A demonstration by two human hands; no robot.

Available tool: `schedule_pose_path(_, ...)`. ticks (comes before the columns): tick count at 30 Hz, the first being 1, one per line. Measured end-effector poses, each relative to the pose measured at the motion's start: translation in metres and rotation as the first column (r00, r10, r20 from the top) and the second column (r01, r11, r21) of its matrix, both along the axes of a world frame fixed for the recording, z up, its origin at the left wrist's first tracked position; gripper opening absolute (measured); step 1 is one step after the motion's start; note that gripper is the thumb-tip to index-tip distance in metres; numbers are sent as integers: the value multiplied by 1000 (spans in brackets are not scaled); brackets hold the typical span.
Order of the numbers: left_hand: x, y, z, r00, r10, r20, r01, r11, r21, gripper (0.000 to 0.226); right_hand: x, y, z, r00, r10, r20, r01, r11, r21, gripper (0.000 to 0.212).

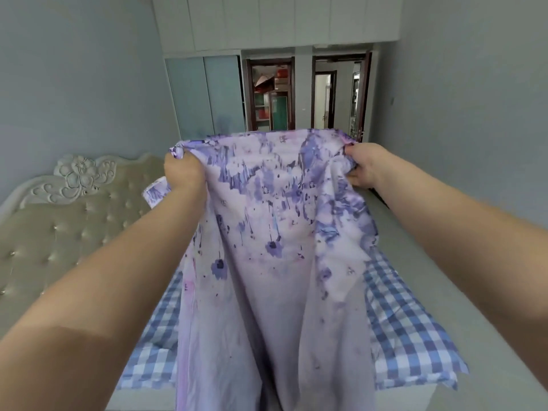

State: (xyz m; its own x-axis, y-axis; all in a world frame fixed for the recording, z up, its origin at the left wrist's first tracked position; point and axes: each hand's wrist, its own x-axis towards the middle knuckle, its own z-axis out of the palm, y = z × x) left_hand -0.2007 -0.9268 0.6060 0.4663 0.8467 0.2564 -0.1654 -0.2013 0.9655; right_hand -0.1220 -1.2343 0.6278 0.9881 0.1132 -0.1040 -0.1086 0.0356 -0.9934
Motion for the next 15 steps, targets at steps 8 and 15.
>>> schedule_pose_path(8,117,-53,111,888,66,454,-132,985,115,36,111,22,98,890,-191,414,-31,881,473,24)
schedule_pose_path(15,231,-97,198,797,-103,595,-271,819,505,17,226,5,181,694,-207,690,-28,949,313,32)
